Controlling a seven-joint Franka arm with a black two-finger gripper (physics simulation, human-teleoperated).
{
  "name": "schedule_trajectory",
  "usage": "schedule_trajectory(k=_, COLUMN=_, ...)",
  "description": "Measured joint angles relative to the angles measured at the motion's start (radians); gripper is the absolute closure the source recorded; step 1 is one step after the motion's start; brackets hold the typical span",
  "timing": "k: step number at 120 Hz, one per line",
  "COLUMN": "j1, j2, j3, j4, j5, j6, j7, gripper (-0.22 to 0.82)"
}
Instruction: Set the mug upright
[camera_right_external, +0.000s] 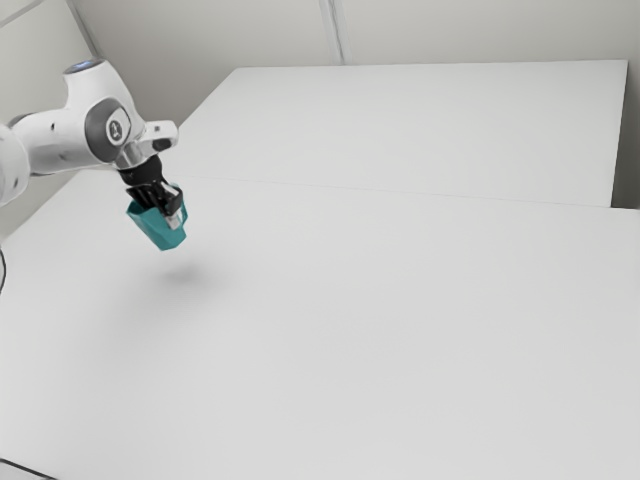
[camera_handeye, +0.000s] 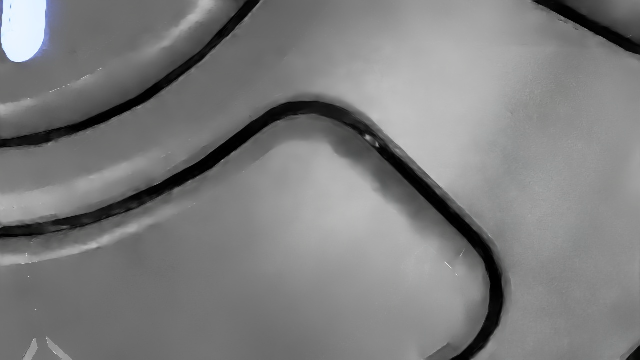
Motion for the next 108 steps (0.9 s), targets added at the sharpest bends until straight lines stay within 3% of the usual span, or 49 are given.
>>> schedule_trajectory(k=22, j1=-0.07, j2=-0.119, j3=-0.015, j4=-0.171, j5=0.115, j6=0.104, j7=-0.211, gripper=0.77)
schedule_trajectory(k=56, j1=-0.122, j2=-0.207, j3=-0.055, j4=-0.342, j5=0.151, j6=0.163, j7=-0.523, gripper=0.78)
schedule_trajectory(k=108, j1=-0.231, j2=-0.161, j3=-0.072, j4=-0.399, j5=0.158, j6=0.187, j7=-0.872, gripper=0.79)
